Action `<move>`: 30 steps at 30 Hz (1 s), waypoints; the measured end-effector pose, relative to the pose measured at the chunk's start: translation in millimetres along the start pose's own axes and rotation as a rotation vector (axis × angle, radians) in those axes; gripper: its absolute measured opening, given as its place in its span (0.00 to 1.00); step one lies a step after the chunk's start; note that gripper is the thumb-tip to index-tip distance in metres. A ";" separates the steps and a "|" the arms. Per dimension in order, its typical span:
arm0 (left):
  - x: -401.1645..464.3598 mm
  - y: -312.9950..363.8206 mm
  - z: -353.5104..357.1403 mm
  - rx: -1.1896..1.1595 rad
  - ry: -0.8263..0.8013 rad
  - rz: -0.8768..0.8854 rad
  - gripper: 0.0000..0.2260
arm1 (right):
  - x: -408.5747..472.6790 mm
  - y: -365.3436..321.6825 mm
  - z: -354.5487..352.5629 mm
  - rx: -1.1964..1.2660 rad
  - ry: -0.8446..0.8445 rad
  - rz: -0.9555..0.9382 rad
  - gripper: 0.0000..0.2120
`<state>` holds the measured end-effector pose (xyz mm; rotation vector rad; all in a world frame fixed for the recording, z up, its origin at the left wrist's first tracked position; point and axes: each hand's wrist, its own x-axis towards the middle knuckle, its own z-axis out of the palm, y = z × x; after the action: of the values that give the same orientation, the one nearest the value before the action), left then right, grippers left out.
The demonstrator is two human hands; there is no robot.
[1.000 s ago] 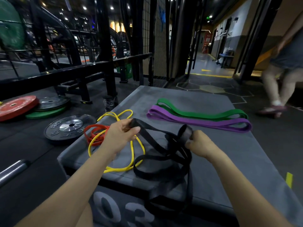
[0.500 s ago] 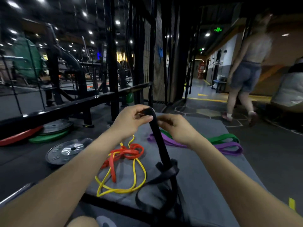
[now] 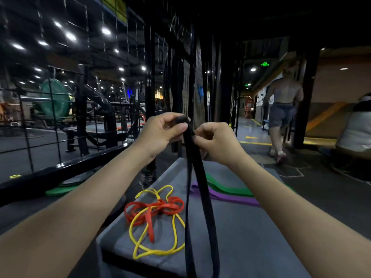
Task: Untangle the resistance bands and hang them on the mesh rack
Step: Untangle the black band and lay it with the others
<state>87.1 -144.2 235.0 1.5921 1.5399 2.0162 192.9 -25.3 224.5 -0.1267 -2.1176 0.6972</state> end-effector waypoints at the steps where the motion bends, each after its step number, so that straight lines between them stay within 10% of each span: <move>1: 1.6 5.1 0.2 0.006 0.008 0.013 0.10 | 1.8 -5.0 -1.9 -0.012 0.025 -0.018 0.08; 16: 35.1 56.6 2.4 0.122 -0.029 0.080 0.09 | 14.4 -41.4 -26.8 0.488 -0.071 0.055 0.11; 30: 40.9 57.6 10.2 0.009 0.040 0.027 0.10 | 22.0 -34.0 -24.0 0.414 0.070 0.049 0.03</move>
<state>103.3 -138.4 304.3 1.5941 1.5520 2.0698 203.5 -36.0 269.1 0.0241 -1.8664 1.1268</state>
